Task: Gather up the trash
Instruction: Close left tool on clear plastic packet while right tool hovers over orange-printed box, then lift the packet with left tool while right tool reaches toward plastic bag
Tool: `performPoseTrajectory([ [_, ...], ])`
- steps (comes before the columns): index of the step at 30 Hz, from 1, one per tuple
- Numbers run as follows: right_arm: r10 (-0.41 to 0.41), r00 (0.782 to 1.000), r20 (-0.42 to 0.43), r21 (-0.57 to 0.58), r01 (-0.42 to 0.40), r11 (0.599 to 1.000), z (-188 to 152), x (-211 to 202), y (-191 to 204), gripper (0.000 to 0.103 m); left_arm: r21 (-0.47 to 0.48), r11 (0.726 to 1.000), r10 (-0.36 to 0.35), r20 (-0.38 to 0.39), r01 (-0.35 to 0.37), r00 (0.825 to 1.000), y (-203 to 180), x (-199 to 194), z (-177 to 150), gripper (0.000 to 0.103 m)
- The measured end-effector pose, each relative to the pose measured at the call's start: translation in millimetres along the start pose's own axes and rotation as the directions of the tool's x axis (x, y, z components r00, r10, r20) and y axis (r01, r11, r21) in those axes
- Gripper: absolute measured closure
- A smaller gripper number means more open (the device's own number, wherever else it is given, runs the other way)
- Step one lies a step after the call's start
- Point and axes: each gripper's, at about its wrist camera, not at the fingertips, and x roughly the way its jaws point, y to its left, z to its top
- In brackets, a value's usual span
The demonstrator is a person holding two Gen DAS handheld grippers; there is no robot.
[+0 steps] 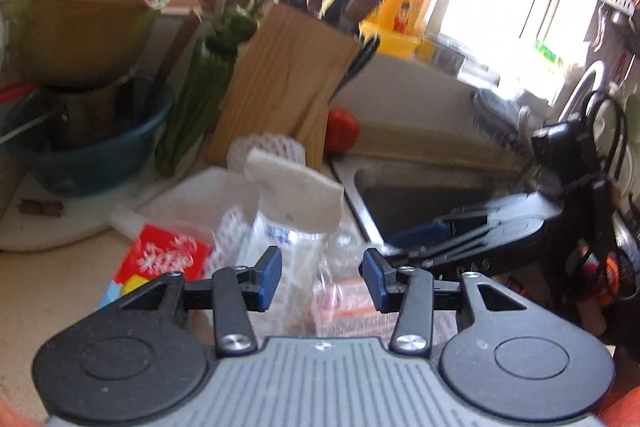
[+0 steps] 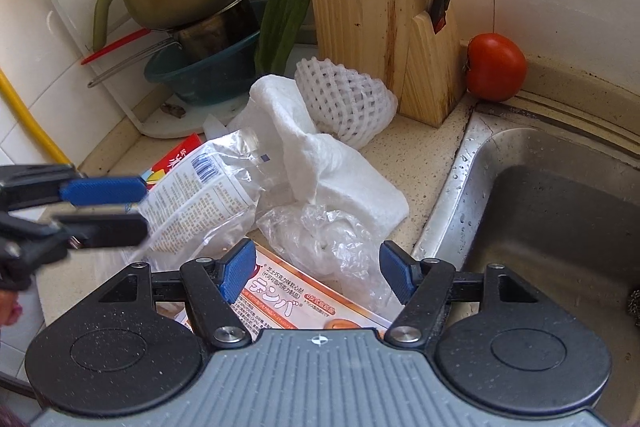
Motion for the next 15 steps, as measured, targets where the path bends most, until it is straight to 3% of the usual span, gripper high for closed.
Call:
performPoseTrajectory([
  [4, -0.007, 1.000, -0.003, -0.013, 0.007, 1.000, -0.1, -1.9, 2.3, 0.027, 0.007, 0.999, 0.054, -0.065, -0.054, 0.996, 4.2, 24.4, -1.0, 0.056],
  [11, -0.011, 1.000, 0.006, -0.052, 0.011, 0.999, -8.2, -15.6, 3.9, 0.023, 0.014, 0.996, 0.088, -0.177, -0.087, 0.980, 1.5, 50.8, -14.2, 0.055],
  [15, -0.007, 1.000, -0.006, -0.038, 0.007, 0.999, -10.8, -12.2, 2.3, 0.023, 0.004, 0.997, 0.076, -0.183, -0.077, 0.980, 0.1, 47.6, -18.6, 0.055],
])
